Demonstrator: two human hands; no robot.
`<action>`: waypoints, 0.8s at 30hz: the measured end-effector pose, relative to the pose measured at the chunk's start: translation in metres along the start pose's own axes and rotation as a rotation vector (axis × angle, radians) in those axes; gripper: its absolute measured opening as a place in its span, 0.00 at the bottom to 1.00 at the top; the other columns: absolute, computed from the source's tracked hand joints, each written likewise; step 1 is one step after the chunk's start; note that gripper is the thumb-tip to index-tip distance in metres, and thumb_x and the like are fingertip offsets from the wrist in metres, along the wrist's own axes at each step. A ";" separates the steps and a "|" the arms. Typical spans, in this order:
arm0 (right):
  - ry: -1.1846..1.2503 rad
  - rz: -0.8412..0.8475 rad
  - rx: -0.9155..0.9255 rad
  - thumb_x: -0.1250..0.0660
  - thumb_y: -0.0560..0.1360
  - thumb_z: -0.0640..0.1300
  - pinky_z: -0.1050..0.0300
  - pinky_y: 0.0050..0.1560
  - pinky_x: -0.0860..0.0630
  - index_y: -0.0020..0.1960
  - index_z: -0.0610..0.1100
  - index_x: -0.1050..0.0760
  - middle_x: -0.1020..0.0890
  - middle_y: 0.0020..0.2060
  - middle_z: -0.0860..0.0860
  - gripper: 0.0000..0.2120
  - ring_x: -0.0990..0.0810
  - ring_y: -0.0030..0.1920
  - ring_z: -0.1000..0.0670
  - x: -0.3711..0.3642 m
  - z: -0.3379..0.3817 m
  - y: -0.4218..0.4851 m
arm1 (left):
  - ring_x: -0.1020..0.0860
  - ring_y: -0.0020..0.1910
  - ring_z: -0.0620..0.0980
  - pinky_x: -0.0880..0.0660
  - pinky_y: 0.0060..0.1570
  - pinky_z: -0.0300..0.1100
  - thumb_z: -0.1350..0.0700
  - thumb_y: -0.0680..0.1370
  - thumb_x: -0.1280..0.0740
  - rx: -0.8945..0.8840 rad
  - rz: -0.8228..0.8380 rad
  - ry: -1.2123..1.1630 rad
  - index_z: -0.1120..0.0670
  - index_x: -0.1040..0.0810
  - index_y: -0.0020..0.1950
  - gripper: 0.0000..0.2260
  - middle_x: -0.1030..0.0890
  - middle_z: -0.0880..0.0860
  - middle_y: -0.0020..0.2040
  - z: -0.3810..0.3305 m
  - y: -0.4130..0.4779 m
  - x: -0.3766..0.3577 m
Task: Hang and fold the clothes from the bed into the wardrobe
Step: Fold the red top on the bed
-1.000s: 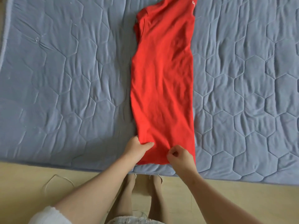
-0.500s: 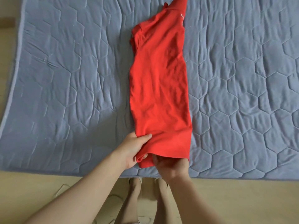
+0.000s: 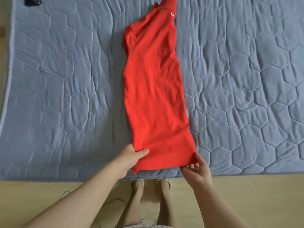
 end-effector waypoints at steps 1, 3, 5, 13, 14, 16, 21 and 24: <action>0.042 -0.005 0.010 0.38 0.76 0.38 0.64 0.62 0.30 0.43 0.42 0.24 0.19 0.30 0.49 0.06 0.21 0.44 0.57 0.000 0.002 0.002 | 0.27 0.32 0.46 0.36 0.22 0.34 0.55 0.76 0.31 0.020 -0.021 0.008 0.55 0.25 0.51 0.07 0.23 0.50 0.39 0.005 0.004 -0.001; -0.009 -0.033 0.064 0.38 0.74 0.33 0.75 0.57 0.32 0.37 0.49 0.23 0.22 0.24 0.55 0.14 0.22 0.33 0.60 0.002 0.010 0.012 | 0.25 0.35 0.49 0.34 0.26 0.36 0.56 0.76 0.32 0.057 -0.075 0.003 0.57 0.27 0.52 0.08 0.22 0.52 0.41 0.014 0.011 -0.002; -0.097 -0.056 0.128 0.41 0.79 0.35 0.76 0.54 0.32 0.42 0.52 0.22 0.21 0.31 0.60 0.16 0.21 0.40 0.62 0.010 0.008 0.012 | 0.22 0.43 0.54 0.28 0.34 0.41 0.57 0.76 0.32 0.058 -0.118 0.039 0.60 0.26 0.54 0.10 0.20 0.56 0.47 0.023 0.018 -0.006; -1.059 -0.472 0.724 0.33 0.71 0.41 0.55 0.53 0.25 0.57 0.44 0.28 0.24 0.49 0.44 0.15 0.22 0.47 0.49 0.012 0.044 0.023 | 0.25 0.54 0.58 0.28 0.54 0.48 0.54 0.71 0.28 -0.024 -0.452 0.293 0.62 0.25 0.53 0.16 0.28 0.59 0.57 0.029 0.035 -0.018; -1.152 -0.435 0.762 0.30 0.70 0.46 0.47 0.60 0.28 0.62 0.45 0.29 0.24 0.56 0.45 0.22 0.24 0.55 0.45 0.002 0.044 0.025 | 0.25 0.52 0.57 0.28 0.51 0.47 0.54 0.70 0.27 -0.035 -0.469 0.249 0.61 0.27 0.52 0.16 0.27 0.58 0.55 0.028 0.034 -0.020; -1.429 -0.328 0.811 0.29 0.68 0.54 0.43 0.64 0.33 0.66 0.49 0.31 0.25 0.61 0.48 0.29 0.27 0.62 0.44 -0.017 0.039 0.030 | 0.25 0.46 0.54 0.30 0.45 0.44 0.57 0.69 0.26 -0.075 -0.454 0.072 0.58 0.32 0.51 0.18 0.25 0.57 0.52 0.029 0.035 -0.023; -1.616 -0.028 0.693 0.29 0.71 0.43 0.52 0.50 0.25 0.51 0.43 0.25 0.21 0.40 0.49 0.10 0.21 0.46 0.45 -0.041 0.036 0.046 | 0.20 0.43 0.53 0.23 0.46 0.44 0.60 0.71 0.26 0.005 -0.179 -0.131 0.60 0.23 0.54 0.14 0.18 0.56 0.46 0.035 0.044 -0.017; -1.495 0.031 0.560 0.31 0.73 0.38 0.55 0.42 0.24 0.49 0.42 0.23 0.20 0.36 0.50 0.05 0.22 0.38 0.49 -0.030 0.032 0.044 | 0.19 0.39 0.50 0.24 0.36 0.40 0.58 0.72 0.27 0.091 -0.080 -0.145 0.56 0.22 0.48 0.08 0.18 0.53 0.41 0.045 0.039 0.000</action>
Point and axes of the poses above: each hand's wrist, its own y-axis towards the middle knuckle, its own x-axis out of the back of the hand, z = x × y, the point moved 3 cm from there along y, towards the middle knuckle
